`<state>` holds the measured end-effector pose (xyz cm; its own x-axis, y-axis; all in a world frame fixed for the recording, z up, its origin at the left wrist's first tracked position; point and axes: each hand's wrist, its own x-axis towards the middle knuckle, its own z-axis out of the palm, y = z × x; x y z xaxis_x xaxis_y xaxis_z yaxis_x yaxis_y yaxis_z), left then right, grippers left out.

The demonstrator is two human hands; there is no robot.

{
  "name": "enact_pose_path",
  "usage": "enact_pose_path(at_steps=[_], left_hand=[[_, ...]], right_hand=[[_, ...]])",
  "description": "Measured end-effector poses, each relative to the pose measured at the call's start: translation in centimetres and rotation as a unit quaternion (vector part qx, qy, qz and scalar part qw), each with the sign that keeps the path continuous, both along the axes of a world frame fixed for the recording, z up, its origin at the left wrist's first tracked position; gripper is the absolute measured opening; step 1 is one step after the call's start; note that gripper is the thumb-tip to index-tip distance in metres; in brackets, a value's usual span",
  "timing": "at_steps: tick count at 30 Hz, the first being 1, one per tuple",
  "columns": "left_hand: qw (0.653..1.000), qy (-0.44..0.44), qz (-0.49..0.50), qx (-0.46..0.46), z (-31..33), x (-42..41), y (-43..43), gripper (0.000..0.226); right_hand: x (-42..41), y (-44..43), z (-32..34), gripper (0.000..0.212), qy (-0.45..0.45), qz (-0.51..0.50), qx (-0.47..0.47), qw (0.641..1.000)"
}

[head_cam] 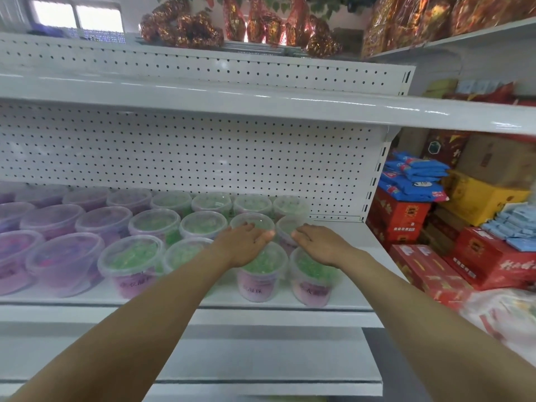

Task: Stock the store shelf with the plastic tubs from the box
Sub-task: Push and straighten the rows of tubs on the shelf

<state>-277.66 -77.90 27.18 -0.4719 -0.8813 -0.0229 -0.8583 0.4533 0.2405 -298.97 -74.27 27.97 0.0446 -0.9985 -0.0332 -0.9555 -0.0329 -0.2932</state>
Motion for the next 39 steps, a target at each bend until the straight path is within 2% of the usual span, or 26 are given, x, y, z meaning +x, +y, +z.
enact_pose_path(at_steps=[4,8,10,12,19,22,26,35,39], left_hand=[[0.998,0.038,-0.016,-0.045,-0.7,-0.1,2.9,0.059],[0.993,0.055,-0.02,-0.104,-2.1,0.5,5.6,0.06],[0.991,0.068,-0.007,-0.118,-2.8,1.0,6.3,0.065],[0.991,0.068,0.009,-0.113,-3.1,1.4,6.9,0.065],[0.994,0.036,0.033,-0.094,-2.6,2.3,8.5,0.059],[0.993,0.024,0.042,-0.104,-2.1,2.6,8.9,0.048],[0.993,0.03,0.047,-0.103,-1.7,2.7,9.1,0.048],[0.99,0.044,0.076,-0.108,-1.8,2.1,8.9,0.049],[0.99,0.04,0.081,-0.111,-1.9,2.0,8.7,0.048]], right_hand=[[-0.3,3.2,0.1,0.055,-0.002,0.003,-0.008,1.0],[0.1,6.3,0.2,0.043,-0.016,0.004,-0.022,1.0],[0.5,7.0,0.0,0.054,0.003,-0.013,-0.027,1.0],[0.7,7.2,-0.4,0.061,0.023,-0.03,-0.016,0.999],[0.9,8.6,-0.6,0.038,0.053,0.014,-0.022,0.998],[0.8,9.2,-0.3,0.045,0.052,0.04,-0.023,0.998],[0.2,9.5,0.1,0.051,0.051,0.059,-0.005,0.997],[0.4,9.2,0.0,0.056,0.03,0.015,-0.011,0.999],[0.6,8.6,-0.4,0.058,0.046,-0.021,-0.017,0.999]])
